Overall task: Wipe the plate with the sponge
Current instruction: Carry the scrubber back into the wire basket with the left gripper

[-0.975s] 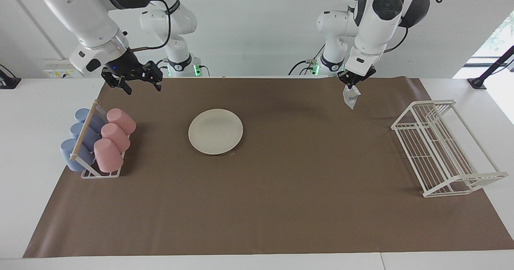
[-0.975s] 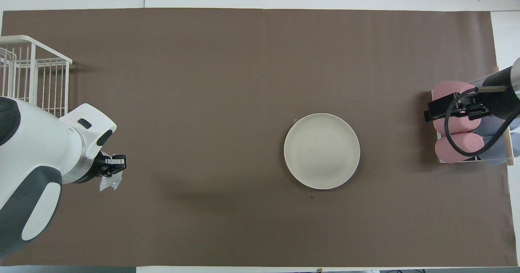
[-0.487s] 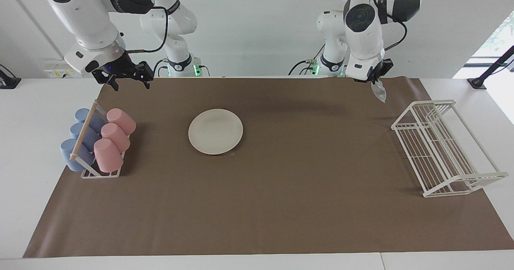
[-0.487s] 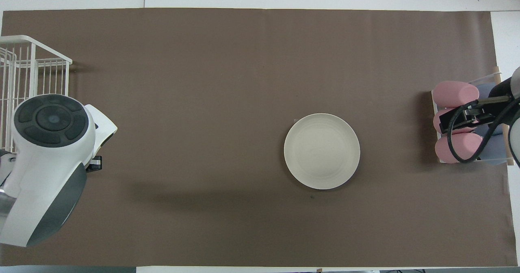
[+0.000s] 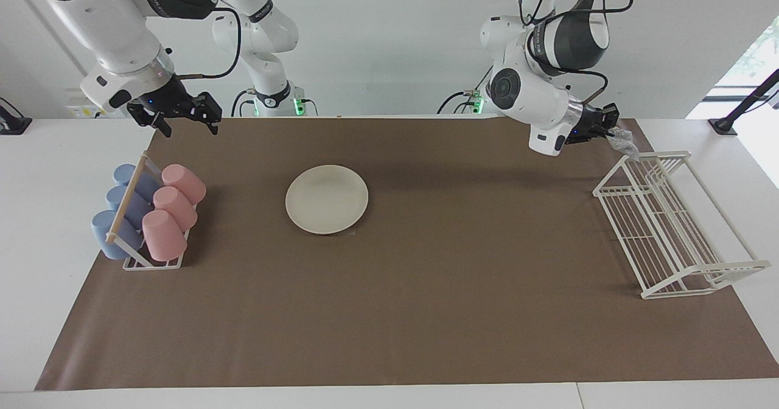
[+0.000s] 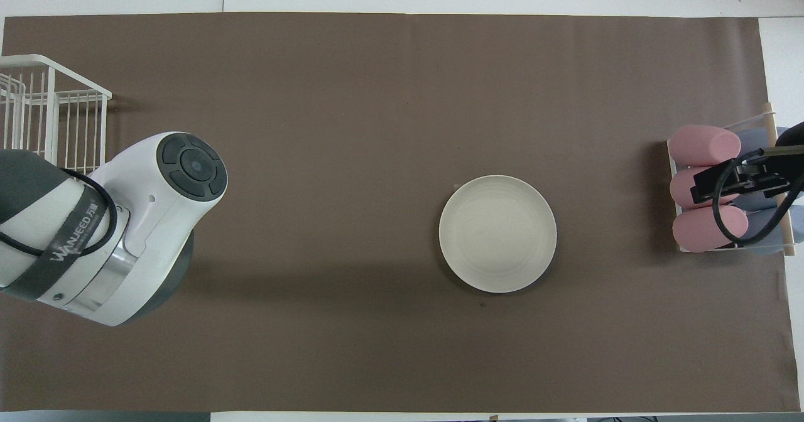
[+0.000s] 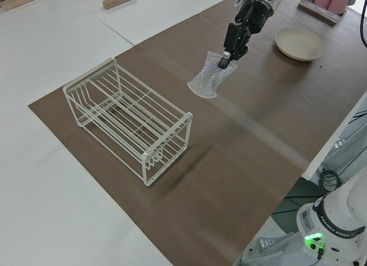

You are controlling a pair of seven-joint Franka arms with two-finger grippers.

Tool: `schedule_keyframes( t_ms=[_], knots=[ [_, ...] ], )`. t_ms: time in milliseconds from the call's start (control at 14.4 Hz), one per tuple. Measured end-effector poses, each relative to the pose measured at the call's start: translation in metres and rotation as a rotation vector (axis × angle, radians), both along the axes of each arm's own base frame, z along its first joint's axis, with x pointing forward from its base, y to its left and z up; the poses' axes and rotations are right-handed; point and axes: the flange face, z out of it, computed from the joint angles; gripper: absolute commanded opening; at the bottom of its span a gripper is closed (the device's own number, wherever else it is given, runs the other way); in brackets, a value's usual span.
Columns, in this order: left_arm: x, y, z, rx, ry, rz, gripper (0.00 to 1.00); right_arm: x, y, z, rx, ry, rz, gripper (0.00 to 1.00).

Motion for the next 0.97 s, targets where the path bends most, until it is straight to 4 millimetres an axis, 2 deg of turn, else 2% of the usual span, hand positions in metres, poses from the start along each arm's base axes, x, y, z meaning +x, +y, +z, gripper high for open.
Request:
schedule_keyframes(
  t_ms=[209, 418, 557, 696, 836, 975],
  knots=[
    [0.018, 0.010, -0.012, 0.112, -0.005, -0.037, 0.00, 0.000, 0.003, 0.000, 0.000, 0.000, 0.005, 1.00],
    [0.058, 0.022, -0.026, 0.137, -0.022, -0.013, 0.00, 0.000, 0.003, 0.000, 0.000, 0.000, 0.005, 1.00],
    [0.089, 0.029, -0.049, 0.161, -0.027, -0.001, 0.00, 0.000, 0.003, 0.000, 0.000, 0.000, 0.005, 1.00],
    [0.110, 0.041, -0.078, 0.178, -0.039, 0.011, 0.00, 0.000, 0.003, 0.000, 0.000, 0.000, 0.005, 1.00],
    [0.125, 0.055, -0.098, 0.156, -0.050, 0.001, 0.00, 0.000, 0.003, 0.000, 0.000, 0.000, 0.005, 1.00],
    [0.130, 0.069, -0.104, 0.139, -0.087, 0.018, 0.00, 0.000, 0.003, 0.000, 0.000, 0.000, 0.005, 1.00]
  ],
)
